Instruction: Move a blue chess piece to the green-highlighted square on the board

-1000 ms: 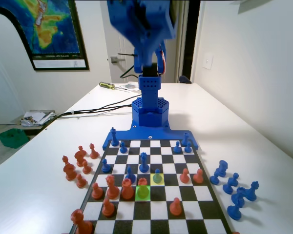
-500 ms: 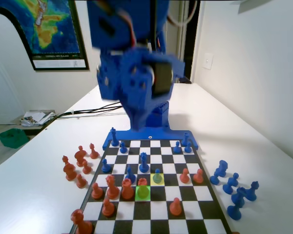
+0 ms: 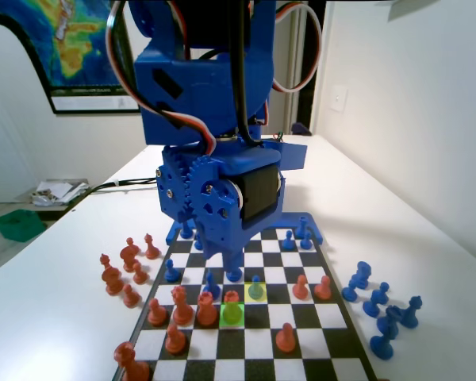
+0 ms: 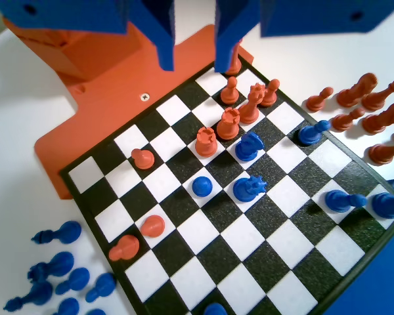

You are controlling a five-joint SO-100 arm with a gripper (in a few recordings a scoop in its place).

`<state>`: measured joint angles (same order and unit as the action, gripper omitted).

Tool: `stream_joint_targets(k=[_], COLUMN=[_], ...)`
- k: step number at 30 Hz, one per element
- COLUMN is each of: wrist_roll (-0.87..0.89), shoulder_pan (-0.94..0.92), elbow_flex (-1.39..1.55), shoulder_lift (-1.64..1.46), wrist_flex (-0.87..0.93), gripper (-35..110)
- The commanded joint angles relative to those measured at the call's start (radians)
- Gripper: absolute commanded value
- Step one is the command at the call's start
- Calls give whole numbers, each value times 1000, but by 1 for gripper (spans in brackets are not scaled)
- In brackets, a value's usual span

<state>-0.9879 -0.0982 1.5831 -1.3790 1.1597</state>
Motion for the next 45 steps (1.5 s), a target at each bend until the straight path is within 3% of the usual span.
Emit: stream_joint_targets(k=[1,45], wrist_roll=[-12,-34], shoulder_pan=[-18,2], elbow_flex=[-26,-74], shoulder_lift=[-8,245], wrist_flex=[-14,-89], gripper=[14,15])
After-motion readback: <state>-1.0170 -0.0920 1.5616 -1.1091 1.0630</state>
